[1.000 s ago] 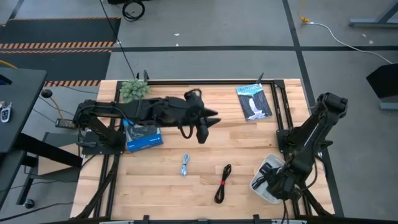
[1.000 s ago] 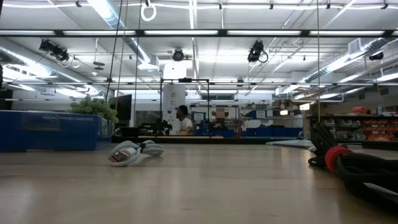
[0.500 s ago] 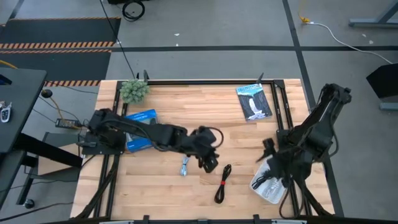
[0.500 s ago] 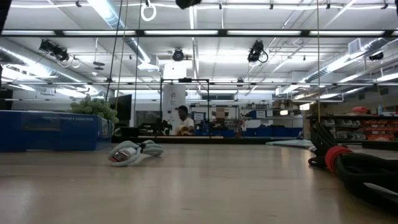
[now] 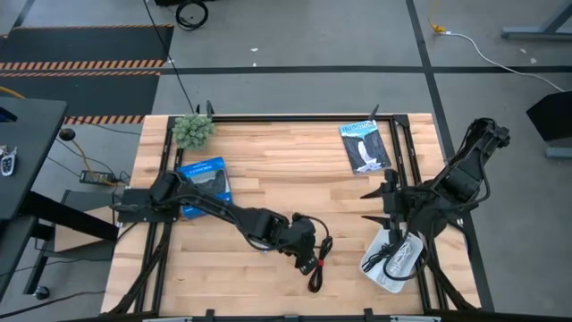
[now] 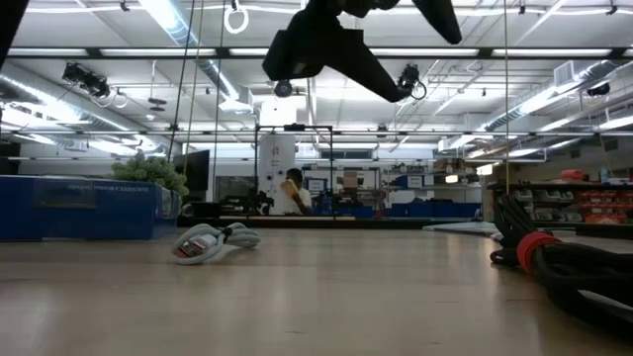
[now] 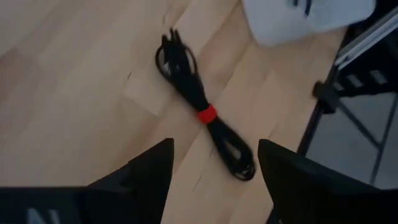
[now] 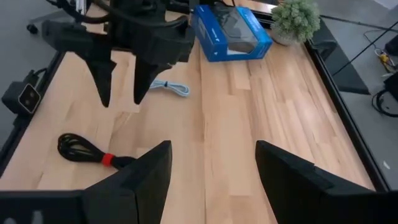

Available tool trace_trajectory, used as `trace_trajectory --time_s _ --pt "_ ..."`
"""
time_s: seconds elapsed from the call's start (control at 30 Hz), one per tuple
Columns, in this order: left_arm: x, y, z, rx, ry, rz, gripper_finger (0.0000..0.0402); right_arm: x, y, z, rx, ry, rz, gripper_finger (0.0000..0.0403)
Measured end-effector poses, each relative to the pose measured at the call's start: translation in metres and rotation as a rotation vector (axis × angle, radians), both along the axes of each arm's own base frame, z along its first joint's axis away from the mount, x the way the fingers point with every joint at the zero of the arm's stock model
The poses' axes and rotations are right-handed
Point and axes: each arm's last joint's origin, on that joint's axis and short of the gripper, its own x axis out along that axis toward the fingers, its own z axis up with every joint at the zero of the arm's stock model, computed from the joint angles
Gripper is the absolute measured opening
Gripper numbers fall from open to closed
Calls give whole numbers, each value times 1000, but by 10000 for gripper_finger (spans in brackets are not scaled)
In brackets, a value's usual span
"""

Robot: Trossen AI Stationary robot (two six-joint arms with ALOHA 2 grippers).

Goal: Pick and place USB-C Cables
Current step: Put the blue charger cable into the white bin

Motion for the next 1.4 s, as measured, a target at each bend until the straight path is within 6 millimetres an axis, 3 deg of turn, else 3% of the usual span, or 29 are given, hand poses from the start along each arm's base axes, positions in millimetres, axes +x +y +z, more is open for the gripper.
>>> trace_trajectory --time_s 0.2,0.47,0.77,1.03,1.2,1.4 --pt "-6 1 -5 62 59 19 214 9 5 -6 -16 18 -15 238" --pt "-40 21 -19 163 462 119 181 14 10 -10 -16 41 -3 238" --pt "-54 47 -61 90 638 20 145 16 12 -7 33 -1 -9 238" --pt "-89 69 -65 -19 549 42 123 16 12 -7 91 -9 -50 238" --pt "-110 77 -66 -118 426 189 119 16 13 -6 96 -16 -50 238" --pt "-108 69 -72 -216 263 257 173 18 14 -4 109 -38 -49 238"
